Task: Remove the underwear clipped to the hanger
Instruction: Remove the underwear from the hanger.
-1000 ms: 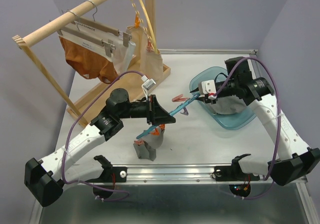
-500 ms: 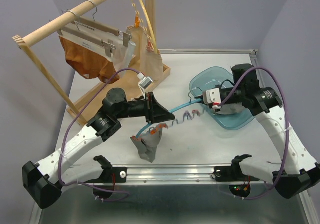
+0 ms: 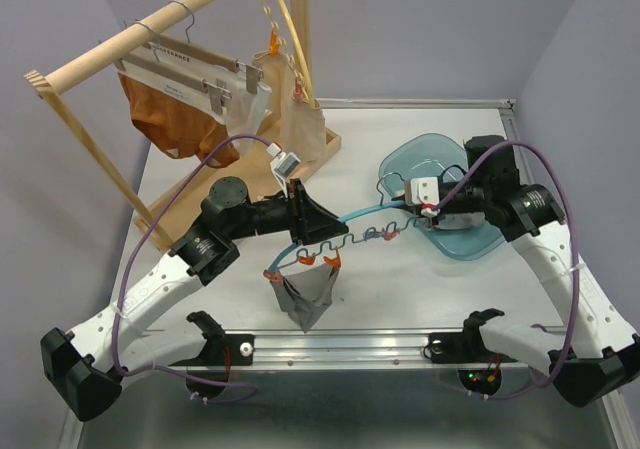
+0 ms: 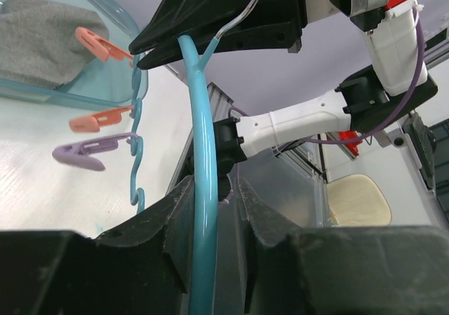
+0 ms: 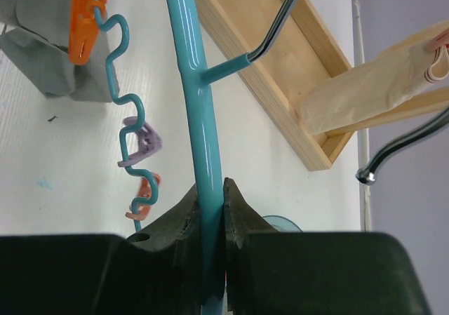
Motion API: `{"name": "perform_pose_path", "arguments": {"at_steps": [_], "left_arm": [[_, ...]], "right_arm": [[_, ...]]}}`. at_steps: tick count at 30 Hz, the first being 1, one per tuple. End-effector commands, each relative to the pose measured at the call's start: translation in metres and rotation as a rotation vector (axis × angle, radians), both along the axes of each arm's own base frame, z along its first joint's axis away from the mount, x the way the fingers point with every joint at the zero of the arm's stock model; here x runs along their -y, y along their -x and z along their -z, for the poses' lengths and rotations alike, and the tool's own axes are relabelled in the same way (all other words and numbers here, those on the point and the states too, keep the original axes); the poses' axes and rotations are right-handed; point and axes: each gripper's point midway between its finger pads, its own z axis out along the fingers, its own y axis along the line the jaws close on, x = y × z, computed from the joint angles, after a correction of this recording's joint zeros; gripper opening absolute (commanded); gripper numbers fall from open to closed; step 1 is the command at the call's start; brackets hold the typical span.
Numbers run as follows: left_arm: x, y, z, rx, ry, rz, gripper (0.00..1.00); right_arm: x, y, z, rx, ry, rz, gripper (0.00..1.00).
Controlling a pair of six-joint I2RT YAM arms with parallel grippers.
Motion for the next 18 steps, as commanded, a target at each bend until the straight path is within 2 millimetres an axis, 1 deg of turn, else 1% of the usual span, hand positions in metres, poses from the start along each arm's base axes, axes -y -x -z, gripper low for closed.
{"name": "perform_pose_path", "arguments": {"at_steps": [1,2,3,4,5,6,7,9,10,11,12,13,14,16,18], "left_arm": [[-0.008,0.002,-0.042,0.145,0.074,-0.029,0.41],[-0.011,0.003,-0.047,0.155,0.077,-0.04,0.45],[-0.012,-0.002,-0.048,0.181,0.073,-0.072,0.45],[-0.016,-0.002,-0.053,0.2,0.078,-0.09,0.48],[-0.019,-0.008,-0.057,0.23,0.075,-0.127,0.53],[-0.022,-0.009,-0.061,0.251,0.079,-0.147,0.56],[-0.027,-0.008,-0.068,0.28,0.089,-0.17,0.57],[-0.034,-0.012,-0.074,0.313,0.09,-0.216,0.62],[-0.041,-0.017,-0.079,0.351,0.085,-0.271,0.63],[-0.045,-0.021,-0.077,0.354,0.064,-0.303,0.63],[-0.052,-0.029,-0.078,0.362,0.048,-0.366,0.63],[-0.056,-0.033,-0.076,0.371,0.03,-0.395,0.63],[-0.062,-0.034,-0.076,0.398,0.014,-0.423,0.63],[-0.073,-0.043,-0.068,0.391,-0.026,-0.495,0.64],[-0.082,-0.044,-0.064,0.411,-0.041,-0.538,0.63]], "right_arm": [[0.002,-0.005,-0.008,0.038,-0.024,0.044,0.01],[0.005,-0.008,-0.009,0.054,-0.019,0.064,0.01],[0.006,-0.009,-0.008,0.046,-0.018,0.084,0.01],[0.01,-0.013,-0.006,0.049,-0.006,0.115,0.01],[0.012,-0.014,-0.005,0.047,-0.003,0.134,0.01],[0.014,-0.015,-0.003,0.046,0.001,0.15,0.01],[0.017,-0.017,-0.002,0.05,0.009,0.177,0.01],[0.02,-0.019,-0.002,0.05,0.005,0.208,0.01],[0.024,-0.02,0.001,0.037,0.005,0.248,0.0],[0.026,-0.023,-0.003,0.047,-0.007,0.271,0.0],[0.028,-0.024,-0.003,0.043,-0.012,0.295,0.01],[0.031,-0.023,-0.005,0.03,-0.025,0.327,0.0],[0.037,-0.026,-0.005,0.035,-0.023,0.375,0.01],[0.042,-0.028,-0.009,0.024,-0.043,0.428,0.0],[0.05,-0.03,-0.012,0.038,-0.056,0.486,0.0]]}}
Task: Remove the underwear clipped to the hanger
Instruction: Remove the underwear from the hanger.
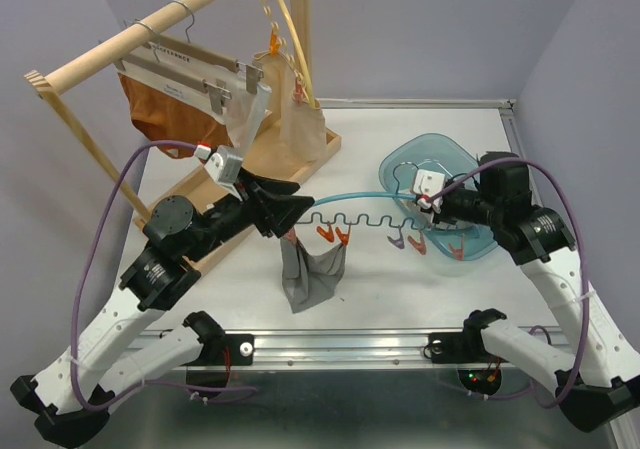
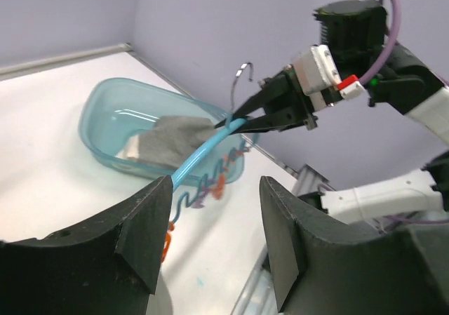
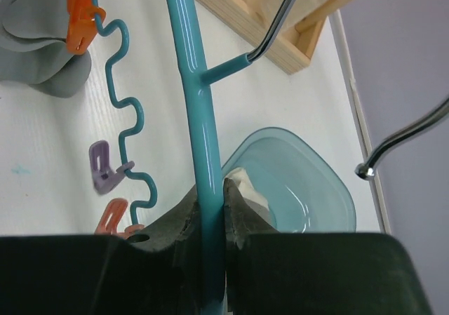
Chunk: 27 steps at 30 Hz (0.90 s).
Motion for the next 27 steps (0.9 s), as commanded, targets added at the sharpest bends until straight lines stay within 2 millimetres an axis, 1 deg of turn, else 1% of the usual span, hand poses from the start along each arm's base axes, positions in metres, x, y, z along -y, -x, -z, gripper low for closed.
{"name": "perform_pose_path", "arguments": {"at_steps": [1,2,3,4,5,7,8,10,11,15,17,20,21,22,25,26,27], "left_arm": [[-0.025,-0.016,-0.001,0.069,-0.039,-0.165,0.64],[-0.029,-0.013,-0.001,0.078,-0.032,-0.172,0.64],[-0.031,-0.016,0.014,0.054,-0.062,-0.186,0.63],[-0.033,-0.015,0.018,0.053,-0.064,-0.192,0.64],[-0.035,-0.015,0.028,0.051,-0.076,-0.199,0.63],[-0.039,-0.015,0.039,0.05,-0.086,-0.215,0.63],[-0.04,-0.015,0.051,0.047,-0.097,-0.221,0.64],[-0.043,-0.015,0.052,0.087,-0.088,-0.232,0.65],[-0.043,-0.017,0.065,0.077,-0.106,-0.236,0.67],[-0.047,-0.032,0.084,0.049,-0.122,-0.307,0.71],[-0.043,-0.037,0.089,0.037,-0.123,-0.312,0.75],[-0.038,-0.043,0.094,0.028,-0.123,-0.312,0.76],[-0.036,-0.045,0.092,0.031,-0.108,-0.314,0.77],[-0.033,-0.049,0.094,0.025,-0.113,-0.315,0.78],[-0.029,-0.054,0.094,0.027,-0.099,-0.319,0.79],[-0.027,-0.057,0.099,0.016,-0.11,-0.318,0.79],[-0.027,-0.06,0.1,0.017,-0.109,-0.324,0.79]], "right_arm": [[0.014,-0.013,-0.032,0.077,-0.095,0.173,0.01],[0.019,-0.013,-0.032,0.084,-0.098,0.201,0.0],[0.02,-0.014,-0.034,0.088,-0.105,0.216,0.01],[0.023,-0.014,-0.034,0.081,-0.114,0.234,0.0],[0.026,-0.014,-0.035,0.088,-0.116,0.253,0.01],[0.029,-0.014,-0.036,0.084,-0.124,0.277,0.01],[0.032,-0.013,-0.036,0.091,-0.125,0.285,0.0],[0.032,-0.011,-0.035,0.087,-0.128,0.287,0.01],[0.033,-0.011,-0.036,0.087,-0.132,0.288,0.0],[0.034,-0.007,-0.037,0.082,-0.149,0.284,0.01],[0.033,-0.006,-0.036,0.079,-0.153,0.275,0.01],[0.032,-0.004,-0.034,0.07,-0.16,0.265,0.0],[0.031,-0.003,-0.034,0.069,-0.161,0.263,0.01],[0.031,-0.003,-0.034,0.067,-0.163,0.26,0.01],[0.031,-0.002,-0.034,0.067,-0.168,0.257,0.01],[0.031,-0.001,-0.036,0.07,-0.171,0.257,0.01],[0.031,0.0,-0.037,0.072,-0.173,0.257,0.01]]}}
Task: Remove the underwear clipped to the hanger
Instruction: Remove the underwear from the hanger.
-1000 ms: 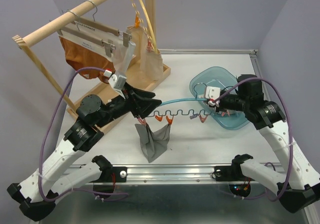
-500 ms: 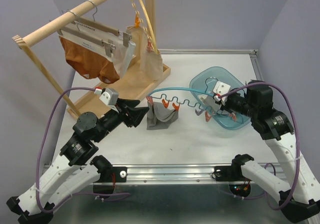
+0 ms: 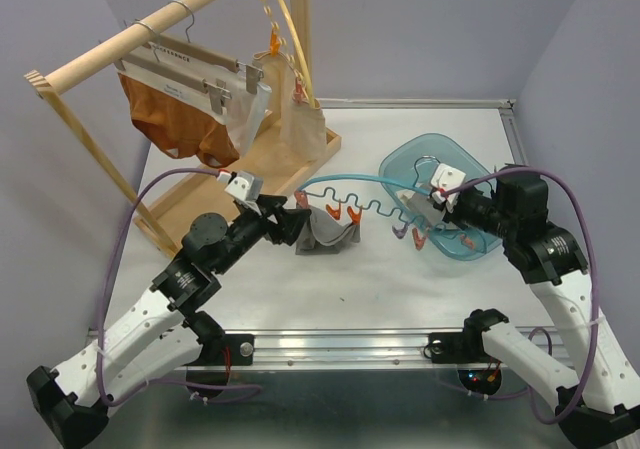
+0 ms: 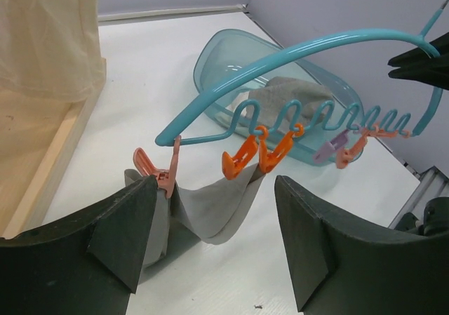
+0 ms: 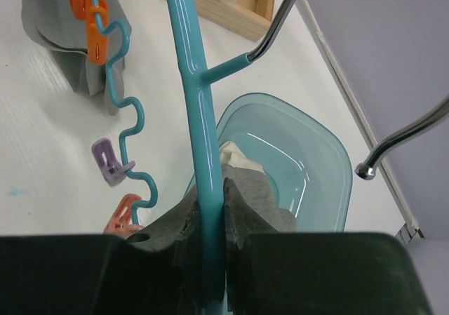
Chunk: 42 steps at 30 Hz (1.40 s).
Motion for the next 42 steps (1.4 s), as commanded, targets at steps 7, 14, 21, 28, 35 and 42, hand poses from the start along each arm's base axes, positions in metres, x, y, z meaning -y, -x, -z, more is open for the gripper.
{"name": "perform_pose_path", "arguments": {"at_steps": [7,14,21,28,35,42], "left_arm": [[0.002,-0.017,-0.002,0.055,0.056,-0.034,0.79],[-0.005,-0.024,0.013,0.037,0.071,-0.038,0.78],[-0.012,-0.035,0.013,0.04,0.139,0.014,0.77],[-0.002,-0.035,0.014,0.029,0.154,0.078,0.75],[0.003,-0.035,0.016,0.014,0.168,0.101,0.73],[0.009,-0.045,0.023,-0.036,0.171,0.099,0.54]], "right_arm": [[-0.005,-0.002,-0.029,0.088,-0.071,-0.01,0.01],[-0.007,-0.001,-0.029,0.082,-0.079,-0.023,0.0],[-0.009,0.0,-0.03,0.078,-0.086,-0.037,0.0],[-0.011,0.001,-0.031,0.071,-0.096,-0.049,0.0],[-0.011,0.001,-0.031,0.069,-0.099,-0.051,0.0],[-0.012,0.002,-0.031,0.065,-0.104,-0.059,0.01]]}}
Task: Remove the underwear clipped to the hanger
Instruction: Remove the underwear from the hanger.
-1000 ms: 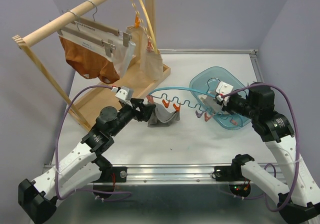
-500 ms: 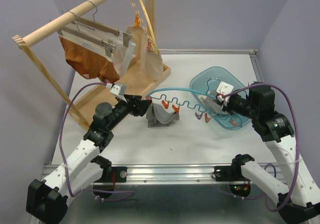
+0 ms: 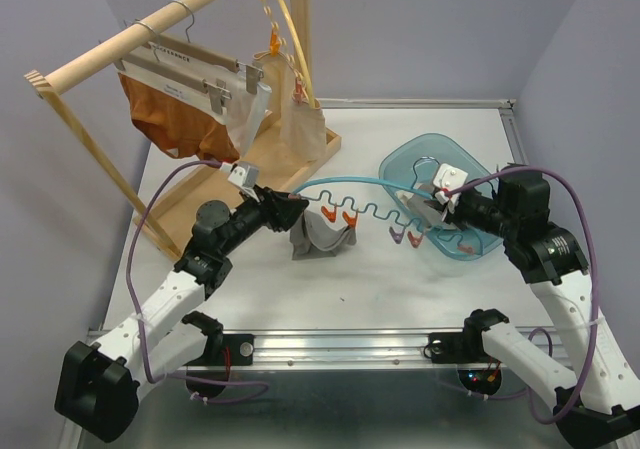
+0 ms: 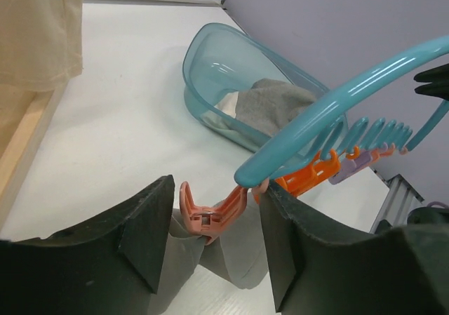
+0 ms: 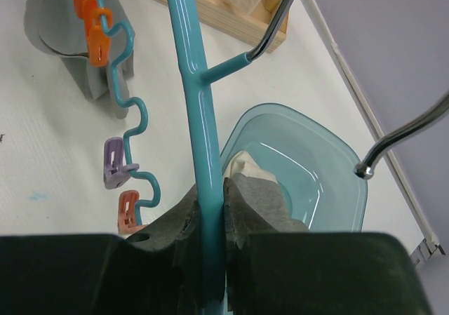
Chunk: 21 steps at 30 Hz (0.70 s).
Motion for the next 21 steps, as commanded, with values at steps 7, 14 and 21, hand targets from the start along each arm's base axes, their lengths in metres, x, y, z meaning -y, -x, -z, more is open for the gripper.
{"name": "perform_pose_path", "arguments": {"at_steps": [7,14,21], "left_arm": [[0.003,-0.005,-0.018,0.03,0.045,-0.002,0.13],[-0.017,-0.001,-0.031,0.06,0.036,-0.093,0.38],[-0.04,0.017,-0.043,0.093,0.031,-0.162,0.64]], "right_arm": [[-0.004,-0.004,-0.027,0.083,-0.061,-0.01,0.01],[-0.002,-0.008,-0.024,0.071,-0.057,0.01,0.0],[-0.001,-0.011,-0.022,0.058,-0.058,0.018,0.01]]}}
